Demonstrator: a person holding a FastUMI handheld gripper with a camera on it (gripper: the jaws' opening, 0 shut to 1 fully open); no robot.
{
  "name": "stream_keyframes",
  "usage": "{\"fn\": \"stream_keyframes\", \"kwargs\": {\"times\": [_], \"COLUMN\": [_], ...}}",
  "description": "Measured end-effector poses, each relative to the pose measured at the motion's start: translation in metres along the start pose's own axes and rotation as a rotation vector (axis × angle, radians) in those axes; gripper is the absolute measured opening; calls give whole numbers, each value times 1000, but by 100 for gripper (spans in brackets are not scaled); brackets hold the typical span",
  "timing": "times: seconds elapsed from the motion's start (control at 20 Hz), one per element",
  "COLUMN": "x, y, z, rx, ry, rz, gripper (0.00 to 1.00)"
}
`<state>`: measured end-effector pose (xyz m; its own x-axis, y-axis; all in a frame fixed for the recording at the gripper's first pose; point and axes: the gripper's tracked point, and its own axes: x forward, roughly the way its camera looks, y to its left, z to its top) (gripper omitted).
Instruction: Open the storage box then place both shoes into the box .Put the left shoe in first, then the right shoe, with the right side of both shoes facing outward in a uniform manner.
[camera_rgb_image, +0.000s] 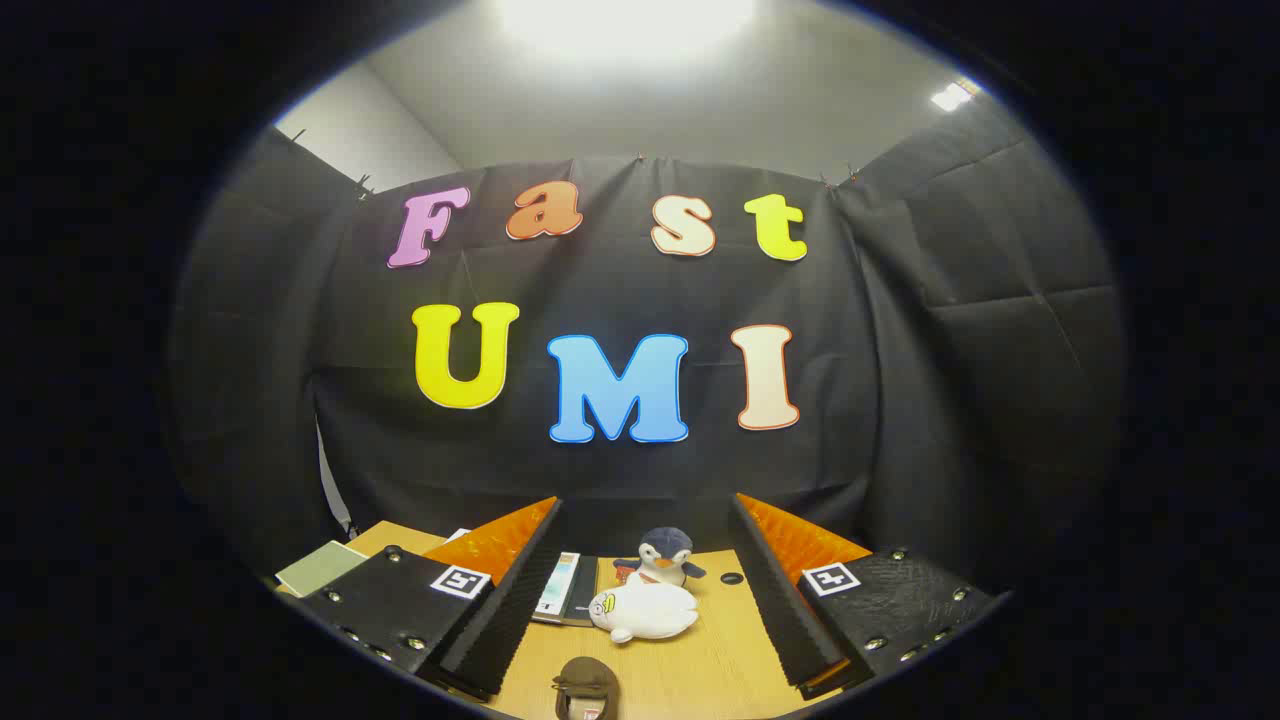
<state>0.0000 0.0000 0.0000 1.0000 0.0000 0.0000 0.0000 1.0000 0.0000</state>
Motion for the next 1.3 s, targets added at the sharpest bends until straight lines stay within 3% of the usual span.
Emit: {"fn": "stream_keyframes", "kwargs": {"times": [0.7, 1.3], "x": [30, 48], "y": [-10, 38], "z": [-21, -72], "rx": [14, 21], "ry": [-6, 79], "rz": [68, 215], "gripper": [98, 98]}}
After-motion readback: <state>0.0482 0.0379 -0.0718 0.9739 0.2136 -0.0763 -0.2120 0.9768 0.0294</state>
